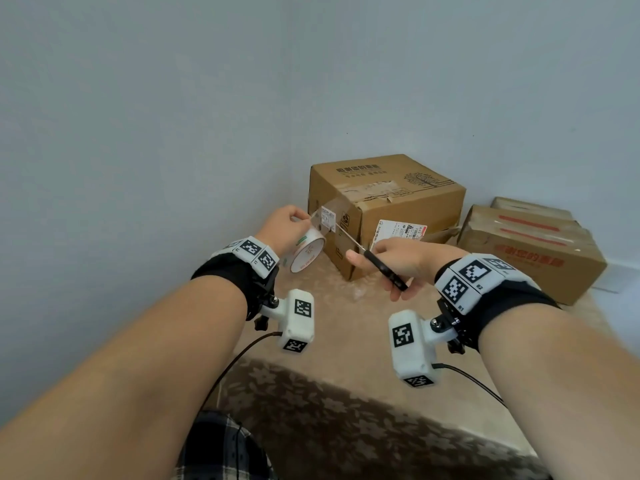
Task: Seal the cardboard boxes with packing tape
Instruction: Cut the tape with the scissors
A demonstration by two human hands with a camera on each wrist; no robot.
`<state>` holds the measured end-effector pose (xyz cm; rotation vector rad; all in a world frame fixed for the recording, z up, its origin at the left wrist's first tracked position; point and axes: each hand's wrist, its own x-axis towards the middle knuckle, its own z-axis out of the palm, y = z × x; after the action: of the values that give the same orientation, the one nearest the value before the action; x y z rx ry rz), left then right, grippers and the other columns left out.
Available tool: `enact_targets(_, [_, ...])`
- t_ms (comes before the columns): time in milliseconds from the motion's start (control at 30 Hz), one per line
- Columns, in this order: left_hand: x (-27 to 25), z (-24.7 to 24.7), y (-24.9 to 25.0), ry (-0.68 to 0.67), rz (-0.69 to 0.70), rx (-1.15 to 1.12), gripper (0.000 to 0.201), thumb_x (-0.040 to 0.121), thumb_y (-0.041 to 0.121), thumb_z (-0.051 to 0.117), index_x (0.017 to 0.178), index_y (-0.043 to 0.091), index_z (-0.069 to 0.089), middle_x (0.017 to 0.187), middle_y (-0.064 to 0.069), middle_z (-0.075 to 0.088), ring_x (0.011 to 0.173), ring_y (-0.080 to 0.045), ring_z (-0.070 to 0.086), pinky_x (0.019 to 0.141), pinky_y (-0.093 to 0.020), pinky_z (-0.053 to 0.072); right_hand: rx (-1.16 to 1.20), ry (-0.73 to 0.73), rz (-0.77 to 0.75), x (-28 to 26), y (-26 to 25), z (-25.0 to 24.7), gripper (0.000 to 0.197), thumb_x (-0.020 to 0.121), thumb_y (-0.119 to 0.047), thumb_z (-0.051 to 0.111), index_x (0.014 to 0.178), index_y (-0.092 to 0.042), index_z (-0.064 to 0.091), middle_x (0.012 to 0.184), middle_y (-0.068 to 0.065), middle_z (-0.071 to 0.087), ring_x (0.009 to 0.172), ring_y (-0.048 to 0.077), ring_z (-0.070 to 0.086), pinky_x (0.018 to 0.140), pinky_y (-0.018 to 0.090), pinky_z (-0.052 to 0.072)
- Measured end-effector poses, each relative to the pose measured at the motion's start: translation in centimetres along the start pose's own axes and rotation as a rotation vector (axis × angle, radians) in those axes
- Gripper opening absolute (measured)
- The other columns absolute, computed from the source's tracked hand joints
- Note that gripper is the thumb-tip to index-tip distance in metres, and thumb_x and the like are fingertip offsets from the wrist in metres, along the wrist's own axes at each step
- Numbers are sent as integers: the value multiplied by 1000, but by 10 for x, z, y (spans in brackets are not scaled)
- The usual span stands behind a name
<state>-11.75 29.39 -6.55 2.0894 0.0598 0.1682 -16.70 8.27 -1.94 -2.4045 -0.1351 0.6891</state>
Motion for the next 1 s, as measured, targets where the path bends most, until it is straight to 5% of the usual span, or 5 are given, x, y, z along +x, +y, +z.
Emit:
enact_targets(200, [7,4,0,-29,-2,20,12,94,19,53,96,10,61,95,-6,60,87,-19,55,78,-29,43,56,30,-24,21,-4,10,64,83,-67,53,106,-8,53,71,10,57,63,25,60,58,26,47])
enact_targets(533, [22,12,-4,-33,-70,-16,16,90,22,64,76,16,58,73,1,58,72,-17,56,73,-31,47,7,141,-150,43,-6,9,56,80,-65,60,84,-10,51,60,10,59,46,21,55,38,15,35])
enact_targets(867, [20,13,0,-44,-35,29,24,91,15,61,69,18,52,70,1,54,63,-11,50,56,-21,41,-9,183,-219,46,-1,8,54,73,-60,71,74,-8,54,60,13,58,43,21,58,56,27,49])
enact_targets(1000, [17,9,-9,-10,-44,135,19,91,16,59,73,16,54,67,1,50,69,-18,49,62,-26,40,-24,214,-213,46,3,7,56,71,-57,74,86,-5,59,56,10,59,41,19,58,48,23,47])
